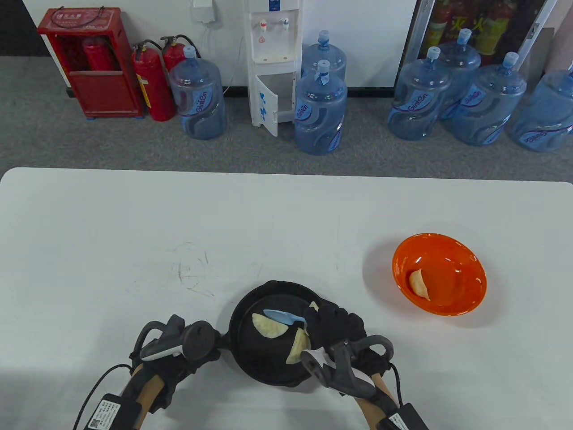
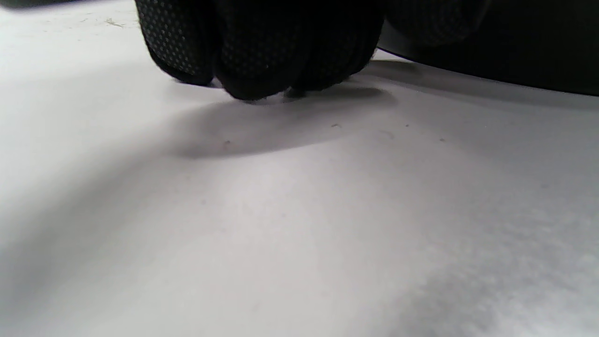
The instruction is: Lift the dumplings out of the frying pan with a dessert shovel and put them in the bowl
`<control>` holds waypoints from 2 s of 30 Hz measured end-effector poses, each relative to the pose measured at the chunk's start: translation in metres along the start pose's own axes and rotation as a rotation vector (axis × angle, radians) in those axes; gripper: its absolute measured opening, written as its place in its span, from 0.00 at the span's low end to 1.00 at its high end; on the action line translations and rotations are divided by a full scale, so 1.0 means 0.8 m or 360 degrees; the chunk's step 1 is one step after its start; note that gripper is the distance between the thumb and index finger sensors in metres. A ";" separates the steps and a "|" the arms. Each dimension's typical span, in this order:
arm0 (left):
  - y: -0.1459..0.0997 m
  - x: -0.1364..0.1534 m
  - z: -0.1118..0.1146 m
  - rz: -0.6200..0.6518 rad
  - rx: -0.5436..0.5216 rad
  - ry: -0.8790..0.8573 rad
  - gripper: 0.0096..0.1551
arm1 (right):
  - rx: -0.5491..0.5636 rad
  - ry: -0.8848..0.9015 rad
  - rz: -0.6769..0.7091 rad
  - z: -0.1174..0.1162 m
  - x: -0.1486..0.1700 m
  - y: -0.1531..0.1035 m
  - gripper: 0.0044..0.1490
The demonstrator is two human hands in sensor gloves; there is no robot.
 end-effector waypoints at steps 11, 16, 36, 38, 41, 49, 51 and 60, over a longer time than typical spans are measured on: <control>0.000 0.000 0.000 0.0000 0.0003 -0.0002 0.30 | 0.0042 0.0008 0.0091 0.008 -0.015 -0.003 0.24; 0.000 0.000 0.000 -0.0001 0.0003 -0.0002 0.30 | 0.0039 0.0041 0.0132 0.009 -0.017 -0.004 0.24; 0.000 0.000 0.000 -0.0004 0.0005 0.0001 0.30 | -0.0016 0.0158 0.0295 0.004 -0.023 -0.008 0.23; 0.000 0.000 0.000 -0.0005 0.0007 0.0003 0.30 | 0.0002 0.0155 0.0328 0.005 -0.024 -0.009 0.23; 0.000 0.000 0.000 -0.0006 0.0008 0.0003 0.30 | 0.0039 0.0132 0.0372 0.009 -0.026 -0.011 0.23; 0.001 0.000 0.000 -0.0007 0.0008 0.0004 0.30 | 0.0115 0.0088 0.0428 0.013 -0.030 -0.015 0.23; 0.001 0.000 0.000 -0.0010 0.0011 0.0006 0.30 | 0.0088 0.0120 0.0449 0.014 -0.029 -0.015 0.23; 0.001 0.000 0.000 -0.0019 0.0015 0.0003 0.30 | -0.0102 0.0262 0.0476 0.007 -0.016 -0.010 0.23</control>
Point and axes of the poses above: the tracker on the back of each hand, its own x axis roughly to the little-finger side, its own y axis roughly from the wrist to the fingertips, z = x × y, the point moved 2 cm from there along y, roughly from the wrist to the fingertips, and after that the axes turned 5 degrees about -y, right-handed, at the moved point
